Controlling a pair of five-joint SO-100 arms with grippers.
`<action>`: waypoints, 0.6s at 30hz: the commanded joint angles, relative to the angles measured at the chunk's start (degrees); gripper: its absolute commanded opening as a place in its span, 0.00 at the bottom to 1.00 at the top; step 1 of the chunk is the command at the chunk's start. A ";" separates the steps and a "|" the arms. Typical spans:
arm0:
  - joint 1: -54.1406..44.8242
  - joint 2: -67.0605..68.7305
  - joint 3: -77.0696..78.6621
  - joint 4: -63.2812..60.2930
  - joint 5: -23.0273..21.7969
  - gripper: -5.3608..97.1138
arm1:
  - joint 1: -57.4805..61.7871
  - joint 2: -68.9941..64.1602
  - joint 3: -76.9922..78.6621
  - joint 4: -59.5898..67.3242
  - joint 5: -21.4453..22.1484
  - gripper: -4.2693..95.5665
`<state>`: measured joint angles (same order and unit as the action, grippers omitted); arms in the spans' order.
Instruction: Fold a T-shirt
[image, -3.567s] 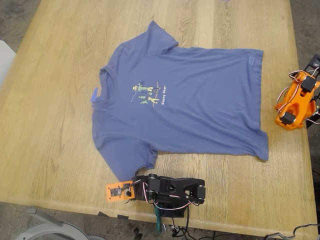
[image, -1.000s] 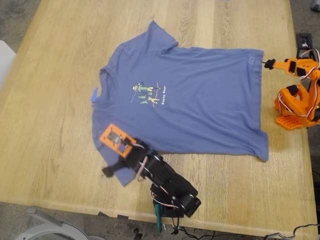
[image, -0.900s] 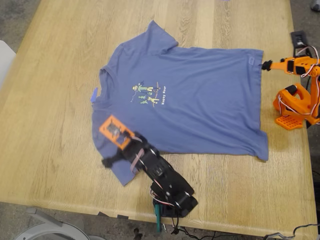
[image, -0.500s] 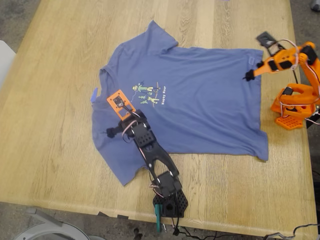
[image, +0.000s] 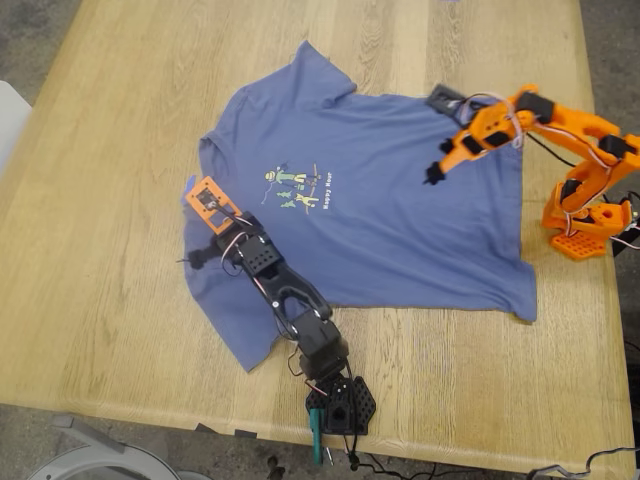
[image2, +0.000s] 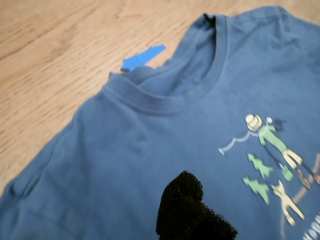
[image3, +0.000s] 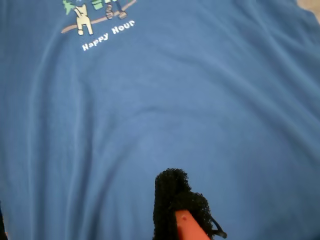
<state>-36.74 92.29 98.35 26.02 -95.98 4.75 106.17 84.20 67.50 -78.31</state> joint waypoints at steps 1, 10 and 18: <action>-0.70 -2.11 -7.38 -7.56 0.97 0.62 | -1.67 -3.34 -3.96 -4.83 0.35 0.46; -2.02 -21.01 -20.65 -13.97 1.76 0.62 | -4.57 -16.52 -12.39 -11.34 0.62 0.45; -1.67 -42.36 -48.96 -10.99 3.52 0.63 | -8.09 -22.50 -13.01 -16.88 1.32 0.45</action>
<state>-38.50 49.75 63.54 14.59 -93.16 -2.55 83.41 74.53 51.94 -77.43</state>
